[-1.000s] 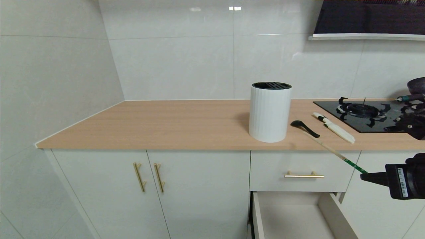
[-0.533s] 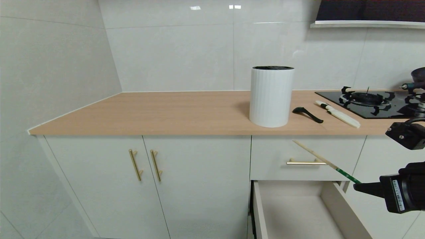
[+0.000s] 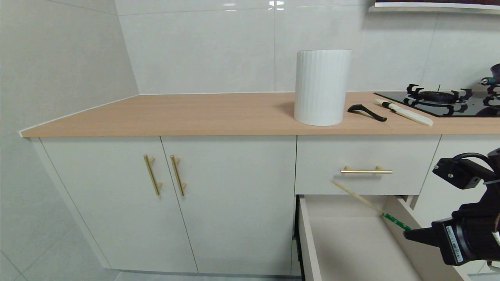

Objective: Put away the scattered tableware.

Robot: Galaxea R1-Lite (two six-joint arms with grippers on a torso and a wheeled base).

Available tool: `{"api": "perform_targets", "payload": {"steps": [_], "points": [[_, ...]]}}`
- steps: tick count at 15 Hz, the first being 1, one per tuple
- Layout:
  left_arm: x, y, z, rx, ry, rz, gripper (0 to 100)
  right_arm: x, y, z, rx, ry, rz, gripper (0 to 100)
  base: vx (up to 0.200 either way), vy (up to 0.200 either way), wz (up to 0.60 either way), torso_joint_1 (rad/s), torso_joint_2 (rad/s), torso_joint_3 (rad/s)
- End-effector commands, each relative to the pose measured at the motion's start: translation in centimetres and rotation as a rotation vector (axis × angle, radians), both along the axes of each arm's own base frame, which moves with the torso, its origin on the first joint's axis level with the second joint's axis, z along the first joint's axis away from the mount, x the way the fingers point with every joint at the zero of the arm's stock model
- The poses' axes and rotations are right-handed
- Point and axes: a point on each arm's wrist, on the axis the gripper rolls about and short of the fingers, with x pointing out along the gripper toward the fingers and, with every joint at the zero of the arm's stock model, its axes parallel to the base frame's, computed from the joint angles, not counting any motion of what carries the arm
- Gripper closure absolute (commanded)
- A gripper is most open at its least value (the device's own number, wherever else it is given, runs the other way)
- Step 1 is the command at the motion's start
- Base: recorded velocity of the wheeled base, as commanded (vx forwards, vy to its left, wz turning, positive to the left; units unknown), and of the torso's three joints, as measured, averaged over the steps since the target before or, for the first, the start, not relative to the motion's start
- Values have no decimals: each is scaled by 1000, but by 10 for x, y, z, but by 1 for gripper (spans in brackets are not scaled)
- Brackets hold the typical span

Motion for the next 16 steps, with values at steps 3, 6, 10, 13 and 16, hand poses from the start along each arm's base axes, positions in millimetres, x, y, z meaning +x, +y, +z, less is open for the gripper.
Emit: {"api": "perform_targets", "payload": {"steps": [3,6,10,13,16], "points": [[0,0,0,0,-1,1,0,17,9,-24,-46,86,7,100,0,0,0,0,0,0],[0,0,0,0,-1,1,0,34,18,-50,-109,171,25,100,0,0,0,-63,103,90],[0,0,0,0,-1,1,0,68,33,-91,-153,262,5,100,0,0,0,-7,16,10],[0,0,0,0,-1,1,0,100,38,-127,-157,330,-64,100,0,0,0,0,0,0],[0,0,0,0,0,1,0,122,46,-156,-174,390,-95,100,0,0,0,0,0,0]]}}
